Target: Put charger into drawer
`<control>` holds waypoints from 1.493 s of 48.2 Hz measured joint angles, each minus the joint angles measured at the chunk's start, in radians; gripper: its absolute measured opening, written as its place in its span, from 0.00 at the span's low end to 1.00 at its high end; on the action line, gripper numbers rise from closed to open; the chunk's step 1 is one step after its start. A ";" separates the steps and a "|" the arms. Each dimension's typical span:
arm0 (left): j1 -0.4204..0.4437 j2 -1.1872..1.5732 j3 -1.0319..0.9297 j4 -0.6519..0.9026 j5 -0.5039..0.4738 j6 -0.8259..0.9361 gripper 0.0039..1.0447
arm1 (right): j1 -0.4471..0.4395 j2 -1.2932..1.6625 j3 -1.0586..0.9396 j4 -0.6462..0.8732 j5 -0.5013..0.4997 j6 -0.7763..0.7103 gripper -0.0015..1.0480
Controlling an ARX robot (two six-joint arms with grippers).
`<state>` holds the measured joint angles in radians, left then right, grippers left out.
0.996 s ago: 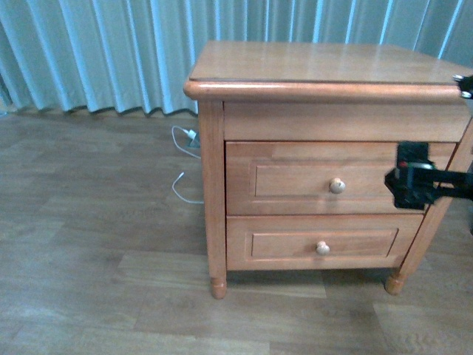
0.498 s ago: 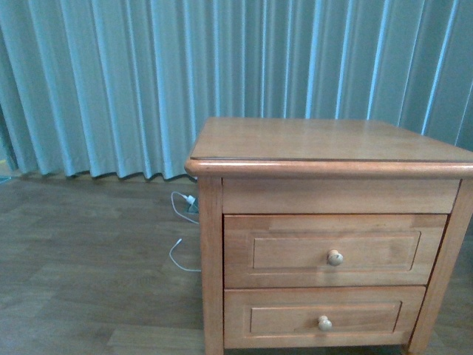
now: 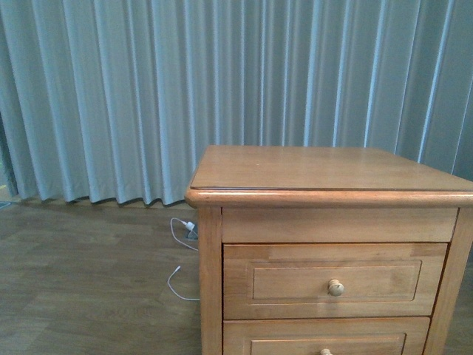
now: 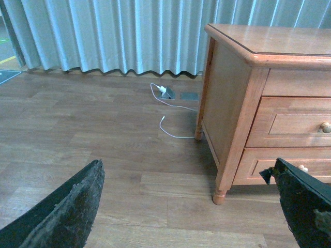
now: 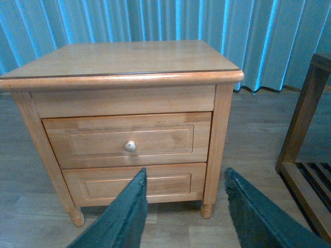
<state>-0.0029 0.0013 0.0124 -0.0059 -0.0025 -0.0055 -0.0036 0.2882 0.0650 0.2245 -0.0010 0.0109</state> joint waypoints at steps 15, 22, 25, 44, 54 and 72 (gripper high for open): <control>0.000 0.000 0.000 0.000 0.000 0.000 0.95 | 0.000 -0.087 -0.047 -0.030 0.000 -0.008 0.02; 0.000 0.000 0.000 0.000 0.000 0.000 0.95 | 0.001 -0.149 -0.059 -0.093 0.000 -0.008 0.02; 0.000 0.000 0.000 0.000 -0.002 0.000 0.95 | 0.001 -0.241 -0.059 -0.209 0.000 -0.008 0.02; 0.000 0.000 0.000 0.000 0.000 0.000 0.95 | 0.001 -0.284 -0.059 -0.223 0.000 -0.008 0.02; 0.000 0.000 0.000 0.000 0.000 0.000 0.95 | 0.001 -0.284 -0.059 -0.223 0.000 -0.008 0.02; 0.000 0.000 0.000 0.000 0.000 0.000 0.95 | 0.001 -0.284 -0.059 -0.223 0.000 -0.010 0.60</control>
<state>-0.0029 0.0013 0.0124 -0.0059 -0.0029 -0.0051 -0.0029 0.0044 0.0059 0.0013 -0.0010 0.0013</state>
